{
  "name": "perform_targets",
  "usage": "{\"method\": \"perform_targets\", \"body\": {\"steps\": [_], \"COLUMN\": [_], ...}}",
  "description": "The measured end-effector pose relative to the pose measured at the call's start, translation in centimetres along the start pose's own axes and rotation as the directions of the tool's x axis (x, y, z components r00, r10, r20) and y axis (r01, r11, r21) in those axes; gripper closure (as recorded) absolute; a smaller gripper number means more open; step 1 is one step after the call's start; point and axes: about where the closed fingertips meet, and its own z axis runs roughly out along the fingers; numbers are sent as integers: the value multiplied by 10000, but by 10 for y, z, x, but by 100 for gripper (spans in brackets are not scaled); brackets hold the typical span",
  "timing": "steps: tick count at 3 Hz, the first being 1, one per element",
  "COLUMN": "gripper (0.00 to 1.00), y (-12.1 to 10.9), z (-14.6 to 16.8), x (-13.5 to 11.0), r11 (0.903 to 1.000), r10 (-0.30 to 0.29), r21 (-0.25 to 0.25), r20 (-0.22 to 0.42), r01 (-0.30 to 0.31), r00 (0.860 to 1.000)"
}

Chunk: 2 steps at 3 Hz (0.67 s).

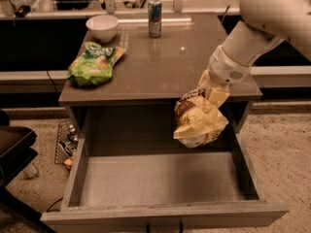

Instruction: Pick brown chip bag from top drawer and place on counter

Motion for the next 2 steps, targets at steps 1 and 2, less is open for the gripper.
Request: {"method": "perform_targets", "body": {"steps": [1, 2], "gripper": [100, 100], "y": [-4, -4], "z": [-19, -19], "x": [-4, -4], "r11": [9999, 9999], "r10": [26, 25], "r21": [113, 113], "r20": [-40, -40], "r01": [-25, -25], "r00": [10000, 10000]}}
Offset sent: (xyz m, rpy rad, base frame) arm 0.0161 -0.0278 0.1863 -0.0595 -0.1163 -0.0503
